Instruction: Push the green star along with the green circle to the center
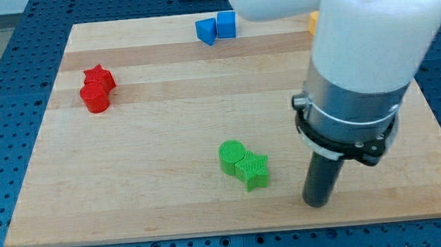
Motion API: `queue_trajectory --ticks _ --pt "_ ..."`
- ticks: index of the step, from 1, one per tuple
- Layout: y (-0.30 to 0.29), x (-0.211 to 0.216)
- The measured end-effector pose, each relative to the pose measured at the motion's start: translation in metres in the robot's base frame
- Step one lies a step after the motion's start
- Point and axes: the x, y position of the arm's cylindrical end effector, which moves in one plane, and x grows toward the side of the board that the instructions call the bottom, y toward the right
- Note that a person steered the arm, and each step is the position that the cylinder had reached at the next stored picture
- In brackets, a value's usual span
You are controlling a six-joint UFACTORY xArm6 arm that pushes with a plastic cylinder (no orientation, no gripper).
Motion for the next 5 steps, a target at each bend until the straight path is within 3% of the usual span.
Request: queue_trajectory --ticks 5 --pt "-0.064 -0.023"
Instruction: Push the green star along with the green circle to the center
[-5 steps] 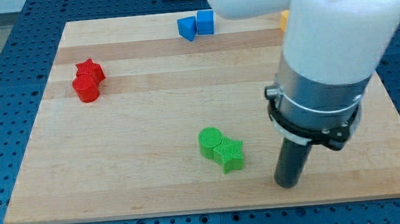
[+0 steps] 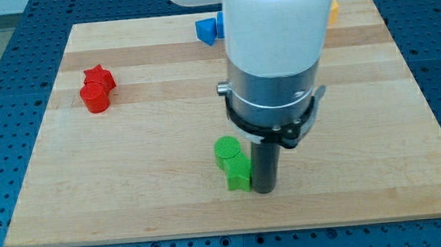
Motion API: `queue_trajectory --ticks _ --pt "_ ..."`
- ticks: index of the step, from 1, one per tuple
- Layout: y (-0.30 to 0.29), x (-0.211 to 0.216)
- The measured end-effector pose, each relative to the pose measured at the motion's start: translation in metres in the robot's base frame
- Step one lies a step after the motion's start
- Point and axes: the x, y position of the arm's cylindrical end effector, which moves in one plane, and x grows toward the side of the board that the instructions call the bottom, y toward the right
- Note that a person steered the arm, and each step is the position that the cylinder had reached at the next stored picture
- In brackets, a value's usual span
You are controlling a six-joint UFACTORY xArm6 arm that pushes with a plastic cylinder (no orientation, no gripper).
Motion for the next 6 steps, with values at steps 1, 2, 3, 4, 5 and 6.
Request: queue_trajectory --ticks 1,2,3,4,5,6 --pt "-0.017 0.0" --pt "-0.033 -0.002" --pt "-0.047 -0.017" --pt "-0.066 -0.041" --pt "-0.088 -0.062" --pt "-0.099 -0.081"
